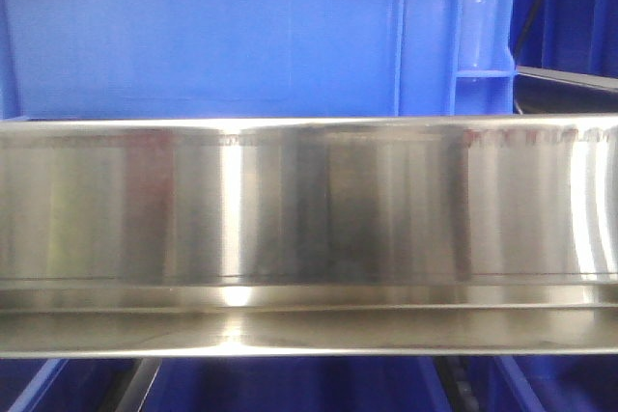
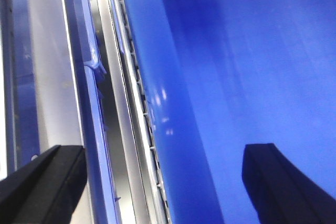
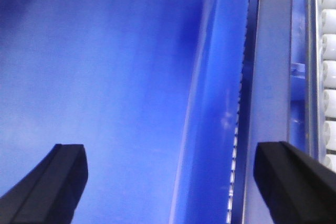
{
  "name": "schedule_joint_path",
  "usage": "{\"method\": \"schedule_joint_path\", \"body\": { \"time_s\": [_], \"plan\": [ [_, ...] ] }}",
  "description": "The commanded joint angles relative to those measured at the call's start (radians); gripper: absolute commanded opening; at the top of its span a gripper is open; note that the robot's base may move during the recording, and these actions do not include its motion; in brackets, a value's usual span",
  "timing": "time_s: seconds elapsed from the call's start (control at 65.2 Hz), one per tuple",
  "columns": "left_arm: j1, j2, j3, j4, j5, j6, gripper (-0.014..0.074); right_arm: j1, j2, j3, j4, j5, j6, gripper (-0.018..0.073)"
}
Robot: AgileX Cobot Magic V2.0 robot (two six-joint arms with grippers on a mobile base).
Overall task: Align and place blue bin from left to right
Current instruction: 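Close both grippers on the opposite rims of the blue bin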
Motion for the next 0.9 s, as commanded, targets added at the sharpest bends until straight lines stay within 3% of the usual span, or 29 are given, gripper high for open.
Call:
{"method": "schedule_joint_path", "body": {
  "time_s": [0.0, 0.199, 0.337, 0.445, 0.567, 0.613, 0.889],
  "plan": [
    [0.003, -0.001, -0.007, -0.013, -0.006, 0.004, 0.0498, -0.001, -0.005, -0.010, -0.018, -0.020, 0.001, 0.0529],
    [0.003, -0.001, -0.007, -0.026, -0.006, 0.004, 0.0498, -0.001, -0.005, -0.010, -0.016, -0.047, 0.001, 0.0502],
    [0.003, -0.001, -0.007, -0.058, -0.006, 0.004, 0.0460, -0.001, -0.005, -0.010, -0.016, -0.047, 0.001, 0.0337],
    [0.003, -0.001, -0.007, -0.070, -0.006, 0.004, 0.0304, -0.001, -0.005, -0.010, -0.016, -0.047, 0.001, 0.0145],
    [0.003, -0.001, -0.007, -0.070, -0.006, 0.004, 0.0006, -0.001, -0.005, -0.010, -0.016, -0.047, 0.001, -0.0083],
    [0.003, -0.001, -0.007, -0.070, -0.006, 0.004, -0.0110, -0.001, -0.005, -0.010, -0.016, -0.047, 0.001, -0.0081],
    [0.001, -0.001, -0.007, -0.070, -0.006, -0.004, -0.0111, -0.001, -0.005, -0.010, -0.005, -0.045, 0.001, -0.0070]
  ]
}}
